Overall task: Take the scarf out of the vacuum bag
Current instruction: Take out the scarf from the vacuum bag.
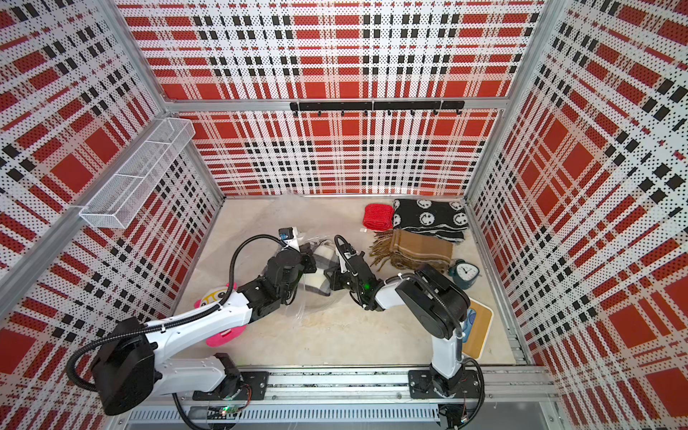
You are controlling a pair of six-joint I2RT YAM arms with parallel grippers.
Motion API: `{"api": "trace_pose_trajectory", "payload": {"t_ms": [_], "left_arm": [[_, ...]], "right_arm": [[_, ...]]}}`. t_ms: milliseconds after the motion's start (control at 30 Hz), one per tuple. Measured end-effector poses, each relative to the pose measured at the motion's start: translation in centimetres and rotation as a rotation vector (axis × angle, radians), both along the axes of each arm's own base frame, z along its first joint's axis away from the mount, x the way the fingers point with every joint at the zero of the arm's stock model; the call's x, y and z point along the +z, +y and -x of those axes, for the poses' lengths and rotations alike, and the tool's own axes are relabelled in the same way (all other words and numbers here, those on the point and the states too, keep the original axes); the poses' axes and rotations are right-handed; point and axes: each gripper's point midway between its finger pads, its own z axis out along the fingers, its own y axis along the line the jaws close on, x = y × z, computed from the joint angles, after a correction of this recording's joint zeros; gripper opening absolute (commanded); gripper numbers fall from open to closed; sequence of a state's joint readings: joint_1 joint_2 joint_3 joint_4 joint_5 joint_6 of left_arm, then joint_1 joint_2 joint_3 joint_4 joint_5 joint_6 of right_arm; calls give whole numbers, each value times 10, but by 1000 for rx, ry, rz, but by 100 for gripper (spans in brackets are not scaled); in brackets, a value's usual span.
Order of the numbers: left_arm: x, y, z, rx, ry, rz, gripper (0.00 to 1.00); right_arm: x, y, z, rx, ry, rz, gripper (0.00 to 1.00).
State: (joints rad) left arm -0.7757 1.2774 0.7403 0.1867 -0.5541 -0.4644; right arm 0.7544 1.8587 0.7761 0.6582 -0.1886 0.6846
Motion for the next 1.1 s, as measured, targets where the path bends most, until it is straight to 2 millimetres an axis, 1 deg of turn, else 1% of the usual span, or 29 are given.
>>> {"api": "trace_pose_trajectory", "payload": {"t_ms": [133,367,900,1100], "left_arm": [[-3,-1,-1,0,6,-5,0],[-7,-1,-1,0,13,-12,0],[-15,-3,-4,4,27,-27,0],[-27,-5,-6,6,46,-46,0]], "right_arm": [[6,-9,4,-4,-1,8,12],[9,-23,12,-16,12,36,11],[17,-48,27,-29,51,78,11],[19,-58,33,-30,82,102,11]]}}
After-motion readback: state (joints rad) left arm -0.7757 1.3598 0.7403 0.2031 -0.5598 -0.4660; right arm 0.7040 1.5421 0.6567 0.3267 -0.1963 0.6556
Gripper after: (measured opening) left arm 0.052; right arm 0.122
